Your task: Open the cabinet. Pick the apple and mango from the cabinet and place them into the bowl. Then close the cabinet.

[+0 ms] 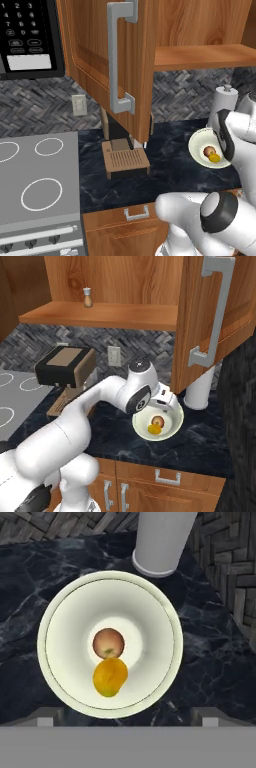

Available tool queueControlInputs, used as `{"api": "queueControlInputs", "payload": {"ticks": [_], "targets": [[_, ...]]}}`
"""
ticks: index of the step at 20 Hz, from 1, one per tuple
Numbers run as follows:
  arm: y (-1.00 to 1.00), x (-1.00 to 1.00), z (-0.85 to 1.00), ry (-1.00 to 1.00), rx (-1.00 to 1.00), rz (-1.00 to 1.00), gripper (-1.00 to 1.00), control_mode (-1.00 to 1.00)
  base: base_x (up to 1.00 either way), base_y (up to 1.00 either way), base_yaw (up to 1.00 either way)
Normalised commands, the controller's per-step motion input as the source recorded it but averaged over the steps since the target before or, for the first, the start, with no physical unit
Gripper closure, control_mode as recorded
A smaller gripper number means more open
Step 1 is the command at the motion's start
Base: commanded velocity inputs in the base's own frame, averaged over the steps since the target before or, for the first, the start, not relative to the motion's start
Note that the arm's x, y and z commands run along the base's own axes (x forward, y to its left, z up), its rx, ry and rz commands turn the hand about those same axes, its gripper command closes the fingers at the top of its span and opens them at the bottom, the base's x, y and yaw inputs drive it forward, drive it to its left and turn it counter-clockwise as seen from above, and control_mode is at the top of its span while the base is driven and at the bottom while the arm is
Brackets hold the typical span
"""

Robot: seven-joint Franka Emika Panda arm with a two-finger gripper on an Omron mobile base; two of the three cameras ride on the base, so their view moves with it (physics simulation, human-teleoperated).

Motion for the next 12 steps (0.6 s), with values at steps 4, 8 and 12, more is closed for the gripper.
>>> {"api": "queueControlInputs", "payload": {"ticks": [4,8,12], "targets": [[0.29,-0.51,0.36,0.00,0.00,0.00,-1.00,-1.00,0.00,0.00,0.00],[0.19,-0.58,0.36,0.00,0.00,0.00,-1.00,-1.00,0.00,0.00,0.00],[0.17,-0.62,0.33,0.00,-0.01,0.00,-1.00,-1.00,0.00,0.00,0.00]]}}
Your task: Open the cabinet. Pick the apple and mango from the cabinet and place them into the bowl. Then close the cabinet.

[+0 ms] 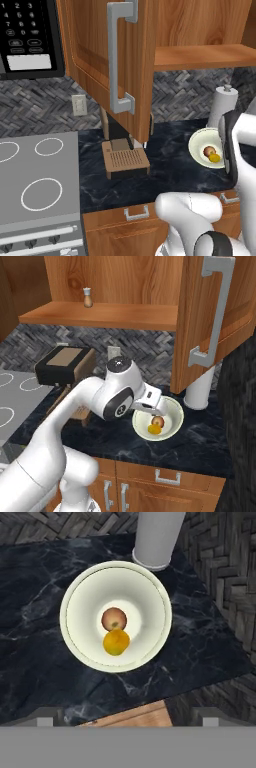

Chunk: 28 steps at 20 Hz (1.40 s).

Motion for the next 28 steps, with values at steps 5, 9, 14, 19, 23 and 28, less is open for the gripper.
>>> {"api": "queueControlInputs", "payload": {"ticks": [5,9,14,19,23,28], "targets": [[0.16,-0.66,0.35,0.00,-0.02,-0.01,-1.00,-1.00,0.00,0.00,0.00],[0.15,-0.51,0.42,0.00,0.00,-0.01,-1.00,-1.00,0.00,0.00,0.00],[0.10,-0.28,0.54,0.00,0.00,-0.04,-1.00,-1.00,0.00,0.00,0.00],[0.02,-0.19,0.55,0.00,0.00,-0.10,-1.00,-1.00,0.00,0.00,0.00],[0.00,-0.33,0.40,0.00,0.00,-0.09,-1.00,-1.00,0.00,0.00,0.00],[0.00,-0.36,0.31,-0.01,0.00,-0.06,-1.00,-1.00,0.00,0.00,0.00]]}}
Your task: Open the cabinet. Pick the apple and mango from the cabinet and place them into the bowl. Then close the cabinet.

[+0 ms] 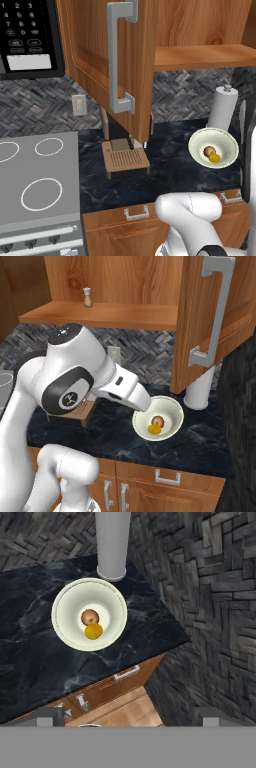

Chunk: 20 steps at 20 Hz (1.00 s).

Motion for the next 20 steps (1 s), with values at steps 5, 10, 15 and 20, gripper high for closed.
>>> {"api": "queueControlInputs", "payload": {"ticks": [5,10,15,20], "targets": [[0.00,-0.33,0.24,-0.04,0.00,-0.04,-1.00,-1.00,0.00,0.00,0.00],[0.00,-0.24,0.23,-0.06,0.00,-0.04,-1.00,-1.00,0.00,0.00,0.00],[0.00,-0.11,0.23,-0.04,0.00,-0.03,-1.00,-1.00,0.00,0.00,0.00],[-0.01,-0.03,0.28,-0.05,0.00,-0.03,-1.00,-1.00,0.00,0.00,0.00]]}}
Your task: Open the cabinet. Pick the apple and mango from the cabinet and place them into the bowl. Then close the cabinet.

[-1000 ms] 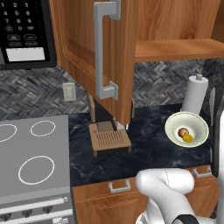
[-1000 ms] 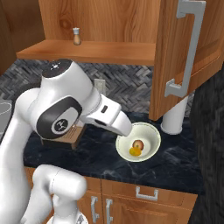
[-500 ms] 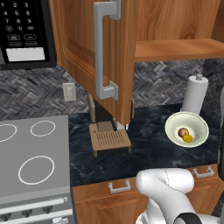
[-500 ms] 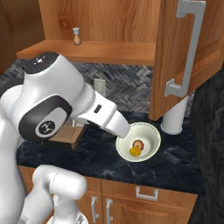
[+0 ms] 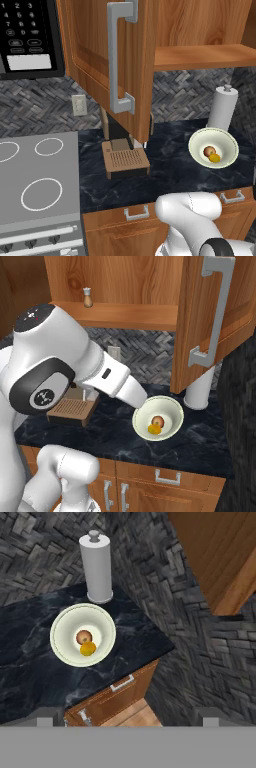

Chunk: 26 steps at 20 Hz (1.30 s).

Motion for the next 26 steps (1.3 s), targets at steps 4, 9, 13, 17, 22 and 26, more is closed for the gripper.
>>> {"api": "queueControlInputs", "payload": {"ticks": [4,9,13,17,22,26], "targets": [[-0.10,-0.16,0.24,-0.01,0.00,-0.05,-1.00,-1.00,0.00,0.00,0.00],[-0.16,-0.17,0.19,0.00,0.00,-0.06,-1.00,-1.00,0.00,0.00,0.00],[-0.29,-0.01,0.14,-0.01,0.00,-0.01,-1.00,-1.00,0.00,0.00,0.00],[-0.36,0.00,0.10,-0.01,0.00,0.00,-1.00,-1.00,0.00,0.00,0.00],[-0.33,0.00,0.02,0.00,0.00,0.00,-1.00,-1.00,0.00,0.00,0.00],[-0.25,0.00,0.00,-0.01,0.00,0.00,-1.00,-1.00,0.00,0.00,0.00]]}}
